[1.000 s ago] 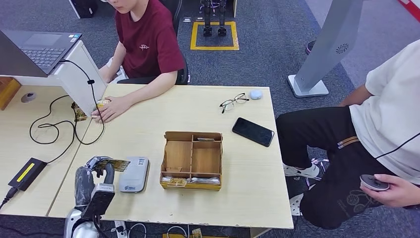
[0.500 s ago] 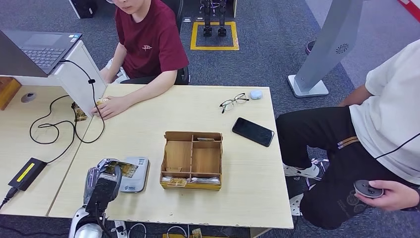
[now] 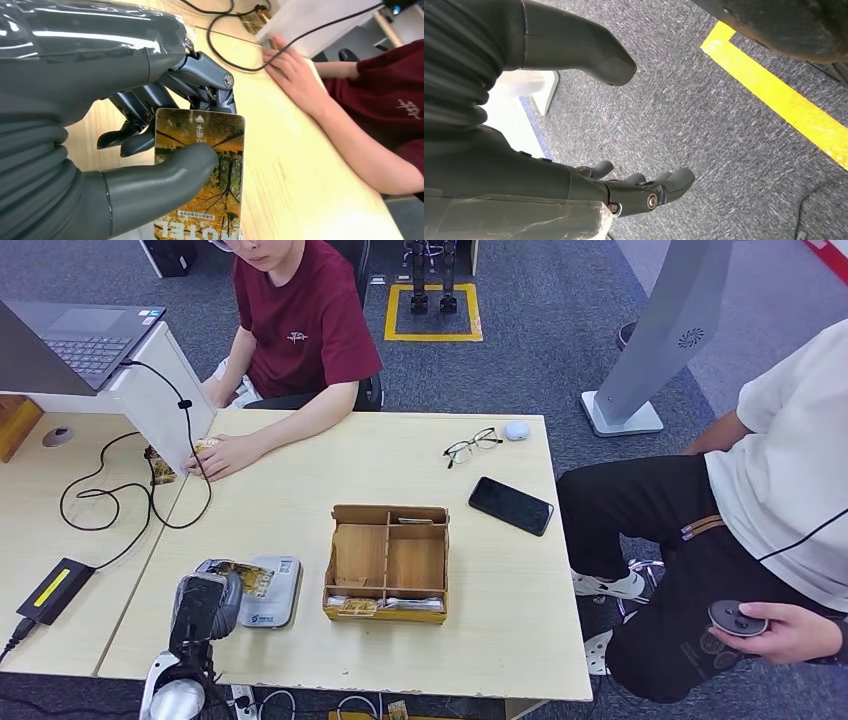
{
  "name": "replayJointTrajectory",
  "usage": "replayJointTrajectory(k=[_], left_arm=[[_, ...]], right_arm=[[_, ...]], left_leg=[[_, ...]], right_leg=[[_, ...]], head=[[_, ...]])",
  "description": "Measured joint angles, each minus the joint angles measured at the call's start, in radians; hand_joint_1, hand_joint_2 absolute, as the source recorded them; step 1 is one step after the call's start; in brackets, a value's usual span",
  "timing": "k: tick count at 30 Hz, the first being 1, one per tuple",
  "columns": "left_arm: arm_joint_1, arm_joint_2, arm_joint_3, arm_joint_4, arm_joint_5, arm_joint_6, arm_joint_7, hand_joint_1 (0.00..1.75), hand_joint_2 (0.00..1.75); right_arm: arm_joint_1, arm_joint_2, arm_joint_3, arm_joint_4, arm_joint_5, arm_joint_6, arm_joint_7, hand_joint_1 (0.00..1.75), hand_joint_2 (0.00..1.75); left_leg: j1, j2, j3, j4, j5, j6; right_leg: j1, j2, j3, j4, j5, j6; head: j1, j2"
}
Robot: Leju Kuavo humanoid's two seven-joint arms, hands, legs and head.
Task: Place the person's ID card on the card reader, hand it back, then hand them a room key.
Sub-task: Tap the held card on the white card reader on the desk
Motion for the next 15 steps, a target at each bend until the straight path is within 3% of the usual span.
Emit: replayJointTrajectory(k=[15], left_arm=[[-0.015,0.0,0.01,0.055,0.019,-0.039,0.039,1.75,1.75]], right_arm=[[0.0,0.0,0.002,0.0,0.0,-0.001,0.004,0.0,1.75]], left_leg=[[0.0,0.0,0.0,0.0,0.0,0.0]], right_leg=[[0.0,0.0,0.0,0.0,0.0,0.0]], head=[[0.0,0.0]])
